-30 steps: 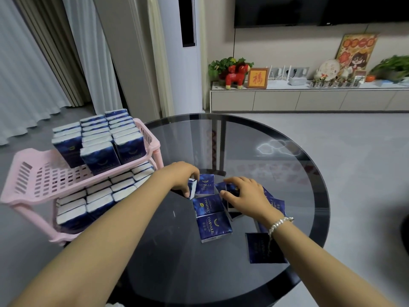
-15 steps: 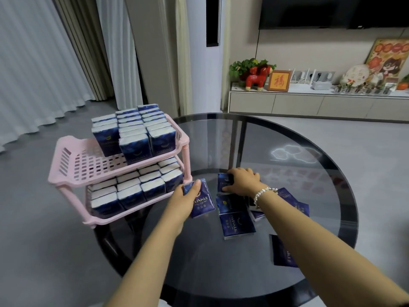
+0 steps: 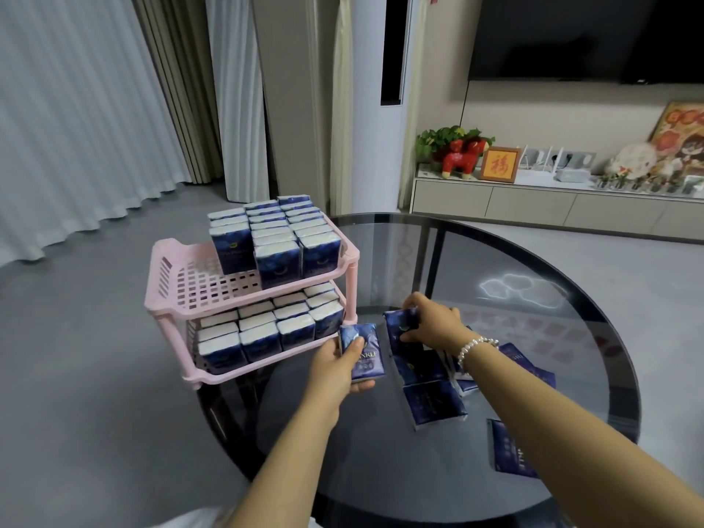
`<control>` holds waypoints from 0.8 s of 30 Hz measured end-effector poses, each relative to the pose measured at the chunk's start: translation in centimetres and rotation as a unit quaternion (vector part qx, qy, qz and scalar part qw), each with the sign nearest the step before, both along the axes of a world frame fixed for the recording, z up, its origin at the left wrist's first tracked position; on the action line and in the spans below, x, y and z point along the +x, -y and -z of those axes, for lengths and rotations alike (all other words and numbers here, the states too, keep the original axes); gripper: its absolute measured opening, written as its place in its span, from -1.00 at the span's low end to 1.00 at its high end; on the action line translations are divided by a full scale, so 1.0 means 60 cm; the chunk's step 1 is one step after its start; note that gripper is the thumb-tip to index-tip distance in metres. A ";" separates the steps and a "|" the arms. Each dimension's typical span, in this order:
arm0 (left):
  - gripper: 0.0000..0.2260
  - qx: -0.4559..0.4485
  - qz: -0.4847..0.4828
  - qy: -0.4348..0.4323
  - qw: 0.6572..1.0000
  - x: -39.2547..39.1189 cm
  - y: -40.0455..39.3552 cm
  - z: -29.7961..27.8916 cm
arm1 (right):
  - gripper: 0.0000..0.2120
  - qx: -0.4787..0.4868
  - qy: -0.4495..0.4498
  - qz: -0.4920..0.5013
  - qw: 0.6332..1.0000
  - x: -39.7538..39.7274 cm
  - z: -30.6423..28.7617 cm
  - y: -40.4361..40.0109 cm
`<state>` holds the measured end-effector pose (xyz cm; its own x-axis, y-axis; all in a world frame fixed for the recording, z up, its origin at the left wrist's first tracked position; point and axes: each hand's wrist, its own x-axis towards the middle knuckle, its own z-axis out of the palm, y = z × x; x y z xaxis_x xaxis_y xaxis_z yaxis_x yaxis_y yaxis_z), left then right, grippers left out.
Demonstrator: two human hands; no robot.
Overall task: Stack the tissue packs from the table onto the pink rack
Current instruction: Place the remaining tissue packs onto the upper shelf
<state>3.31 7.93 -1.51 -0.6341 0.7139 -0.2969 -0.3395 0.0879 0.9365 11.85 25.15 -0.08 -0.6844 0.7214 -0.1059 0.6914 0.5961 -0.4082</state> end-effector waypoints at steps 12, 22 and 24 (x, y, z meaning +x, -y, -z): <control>-0.68 0.041 0.039 0.036 0.998 0.020 0.010 -0.001 | -0.82 -0.200 -0.313 0.013 0.928 0.058 -0.037 0.081; -0.72 0.031 0.085 -0.017 0.996 0.023 0.012 0.011 | -0.71 -0.175 -0.290 -0.019 0.941 0.058 -0.023 0.115; -0.70 0.025 0.058 -0.015 0.998 0.018 0.009 0.016 | -0.69 -0.101 -0.220 0.007 0.970 0.059 -0.024 0.094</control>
